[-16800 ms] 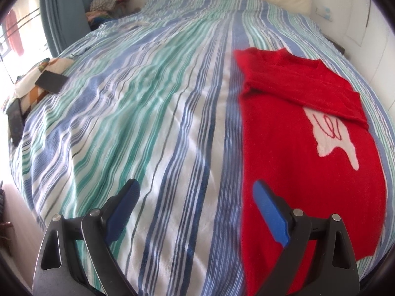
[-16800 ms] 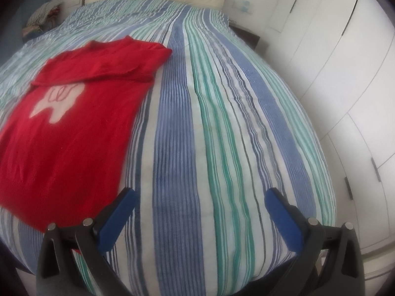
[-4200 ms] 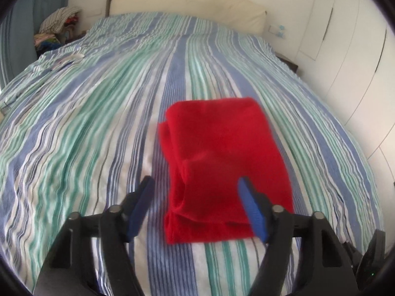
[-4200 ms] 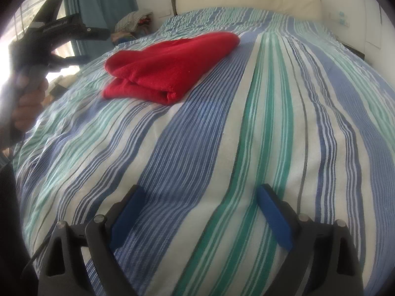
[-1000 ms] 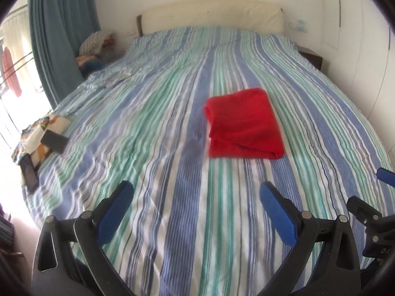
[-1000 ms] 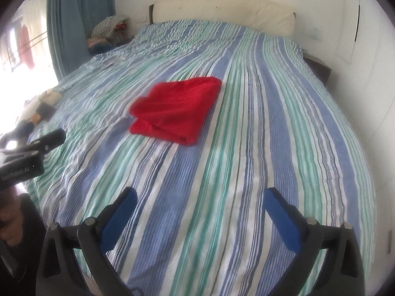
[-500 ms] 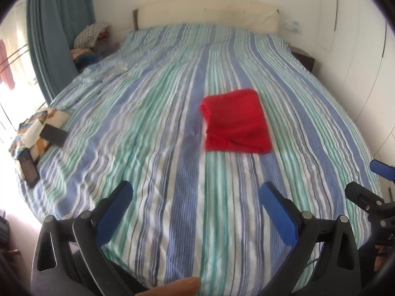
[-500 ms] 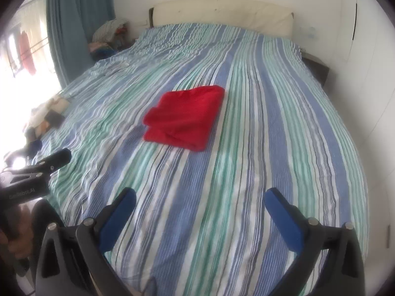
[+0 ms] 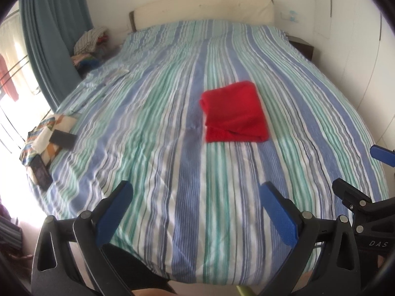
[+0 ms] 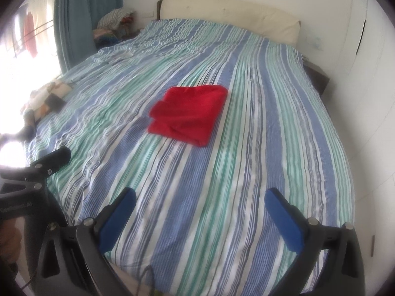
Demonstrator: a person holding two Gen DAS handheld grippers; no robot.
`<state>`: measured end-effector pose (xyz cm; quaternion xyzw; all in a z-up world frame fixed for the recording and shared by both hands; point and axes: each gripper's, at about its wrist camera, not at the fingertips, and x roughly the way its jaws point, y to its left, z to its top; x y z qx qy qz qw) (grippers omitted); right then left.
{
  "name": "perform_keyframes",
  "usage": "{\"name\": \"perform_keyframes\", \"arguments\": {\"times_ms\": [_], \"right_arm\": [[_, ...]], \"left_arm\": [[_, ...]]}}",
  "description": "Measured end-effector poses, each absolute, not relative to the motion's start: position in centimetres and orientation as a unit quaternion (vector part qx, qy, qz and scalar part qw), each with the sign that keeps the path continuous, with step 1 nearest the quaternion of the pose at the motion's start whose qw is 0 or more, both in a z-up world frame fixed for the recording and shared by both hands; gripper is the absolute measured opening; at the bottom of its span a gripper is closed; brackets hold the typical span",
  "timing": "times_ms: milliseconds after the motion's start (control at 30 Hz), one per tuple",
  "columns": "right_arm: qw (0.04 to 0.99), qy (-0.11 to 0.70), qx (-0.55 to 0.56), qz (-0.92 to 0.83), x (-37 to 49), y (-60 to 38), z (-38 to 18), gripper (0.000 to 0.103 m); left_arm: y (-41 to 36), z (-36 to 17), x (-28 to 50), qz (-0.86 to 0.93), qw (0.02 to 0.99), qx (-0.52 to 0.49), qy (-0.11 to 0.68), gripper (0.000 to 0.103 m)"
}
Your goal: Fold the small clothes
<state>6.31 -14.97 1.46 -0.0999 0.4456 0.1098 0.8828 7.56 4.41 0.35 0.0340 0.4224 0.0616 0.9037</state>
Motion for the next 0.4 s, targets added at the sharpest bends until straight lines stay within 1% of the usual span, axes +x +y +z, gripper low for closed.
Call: {"name": "perform_keyframes", "arguments": {"times_ms": [400], "right_arm": [[0.886, 0.441, -0.094, 0.106, 6.3, -15.3, 1.9, 0.102]], "left_arm": [[4.3, 1.6, 6.7, 0.047, 0.915, 0.023, 0.4, 0.103]]}}
